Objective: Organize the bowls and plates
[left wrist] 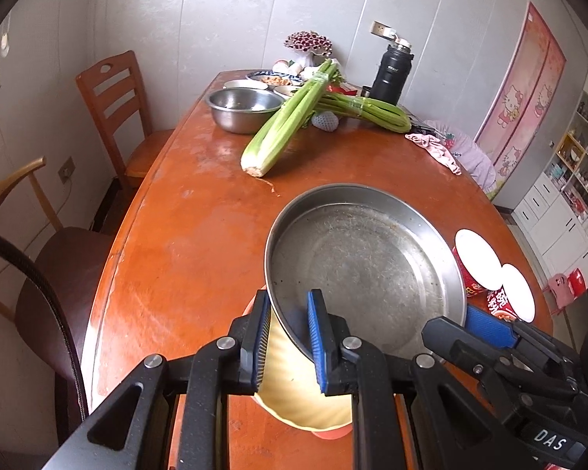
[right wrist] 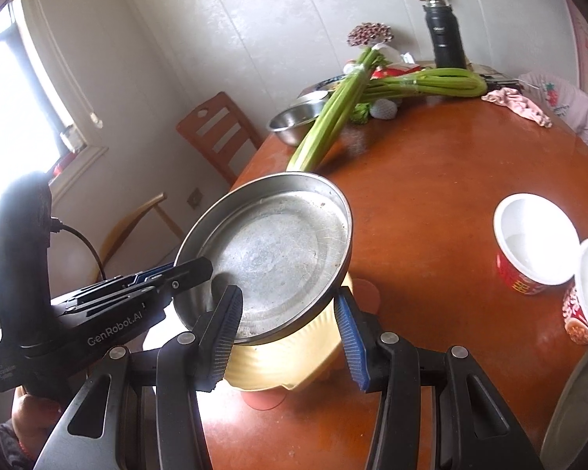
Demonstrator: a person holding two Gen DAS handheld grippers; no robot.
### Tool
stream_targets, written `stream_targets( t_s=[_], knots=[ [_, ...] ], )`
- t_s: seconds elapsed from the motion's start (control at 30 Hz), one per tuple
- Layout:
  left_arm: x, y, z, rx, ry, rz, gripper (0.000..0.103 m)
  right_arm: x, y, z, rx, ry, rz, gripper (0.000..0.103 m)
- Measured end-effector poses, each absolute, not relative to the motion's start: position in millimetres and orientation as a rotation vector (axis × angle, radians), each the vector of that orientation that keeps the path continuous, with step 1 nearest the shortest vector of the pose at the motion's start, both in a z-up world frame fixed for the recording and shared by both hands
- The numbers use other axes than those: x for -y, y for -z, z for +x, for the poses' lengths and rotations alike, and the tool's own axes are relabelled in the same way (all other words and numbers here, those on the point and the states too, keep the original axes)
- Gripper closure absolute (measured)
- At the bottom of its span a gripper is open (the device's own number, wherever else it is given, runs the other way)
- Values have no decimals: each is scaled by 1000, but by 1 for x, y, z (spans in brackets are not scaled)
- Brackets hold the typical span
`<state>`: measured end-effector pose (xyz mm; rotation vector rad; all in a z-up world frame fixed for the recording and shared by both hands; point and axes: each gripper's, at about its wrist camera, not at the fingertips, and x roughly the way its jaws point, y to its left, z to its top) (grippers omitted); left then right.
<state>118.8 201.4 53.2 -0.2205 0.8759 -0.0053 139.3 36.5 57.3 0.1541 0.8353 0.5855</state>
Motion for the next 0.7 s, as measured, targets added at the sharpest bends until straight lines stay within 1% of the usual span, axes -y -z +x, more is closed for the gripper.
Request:
stream_targets(
  t_s=[0.7],
  knots=[
    [-218,-15,111,-945,-22,-238,84,-70,-19,156,-925,-608,38,52]
  ],
)
